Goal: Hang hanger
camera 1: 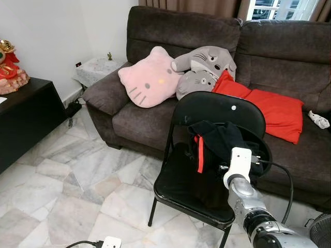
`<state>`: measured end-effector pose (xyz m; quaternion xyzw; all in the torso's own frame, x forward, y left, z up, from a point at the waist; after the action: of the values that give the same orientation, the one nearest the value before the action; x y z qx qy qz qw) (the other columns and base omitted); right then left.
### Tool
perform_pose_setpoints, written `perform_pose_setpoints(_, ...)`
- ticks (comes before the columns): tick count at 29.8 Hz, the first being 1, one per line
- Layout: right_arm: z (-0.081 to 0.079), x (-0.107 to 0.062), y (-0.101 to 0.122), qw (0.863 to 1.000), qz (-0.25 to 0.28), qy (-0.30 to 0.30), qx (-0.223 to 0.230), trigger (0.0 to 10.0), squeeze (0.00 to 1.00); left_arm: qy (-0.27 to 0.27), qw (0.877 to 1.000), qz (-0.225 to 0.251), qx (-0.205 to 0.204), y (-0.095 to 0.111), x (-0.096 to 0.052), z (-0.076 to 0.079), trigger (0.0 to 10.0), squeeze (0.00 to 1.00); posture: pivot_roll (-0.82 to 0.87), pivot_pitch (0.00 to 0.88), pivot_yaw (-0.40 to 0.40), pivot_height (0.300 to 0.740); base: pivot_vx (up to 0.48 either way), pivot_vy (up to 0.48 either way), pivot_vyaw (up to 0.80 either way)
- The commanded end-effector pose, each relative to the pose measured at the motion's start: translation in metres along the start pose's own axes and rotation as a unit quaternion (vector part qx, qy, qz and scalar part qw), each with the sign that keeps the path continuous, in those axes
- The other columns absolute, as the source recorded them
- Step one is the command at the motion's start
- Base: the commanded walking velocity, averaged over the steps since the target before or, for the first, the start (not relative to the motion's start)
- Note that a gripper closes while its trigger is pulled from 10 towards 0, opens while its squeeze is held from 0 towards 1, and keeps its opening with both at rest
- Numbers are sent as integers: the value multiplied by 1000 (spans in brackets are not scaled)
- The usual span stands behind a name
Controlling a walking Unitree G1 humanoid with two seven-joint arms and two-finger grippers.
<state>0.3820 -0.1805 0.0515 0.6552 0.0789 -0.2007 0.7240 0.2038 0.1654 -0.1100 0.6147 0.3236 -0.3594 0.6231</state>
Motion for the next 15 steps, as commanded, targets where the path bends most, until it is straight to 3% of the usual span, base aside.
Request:
perform_pose_setpoints(1, 1, 0, -4, 1000, -8, -4, -5, 0, 0, 4, 1000, -10, 6, -4, -1, -4, 10000, 0, 77, 2, 48, 740, 0, 0, 0)
perform_pose_setpoints(15, 15, 0, -6, 999, -7, -37, 0, 0, 0, 1, 1000, -9, 6, -3, 0, -2, 10000, 0, 69, 0, 44, 740, 0, 0, 0)
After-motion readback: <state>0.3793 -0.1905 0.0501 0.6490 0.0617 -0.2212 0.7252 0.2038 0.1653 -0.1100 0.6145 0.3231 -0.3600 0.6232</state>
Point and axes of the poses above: a point about 5 cm out from each wrist's last joint towards the gripper, its own x axis pointing out of the wrist towards the gripper, its own y axis along the axis of the wrist's last joint, z = x × y, the point moved 3 cm from there along x, pointing out of the wrist towards the gripper, and after that the axes turned 6 degrees about -x, right-handed, at the moved point
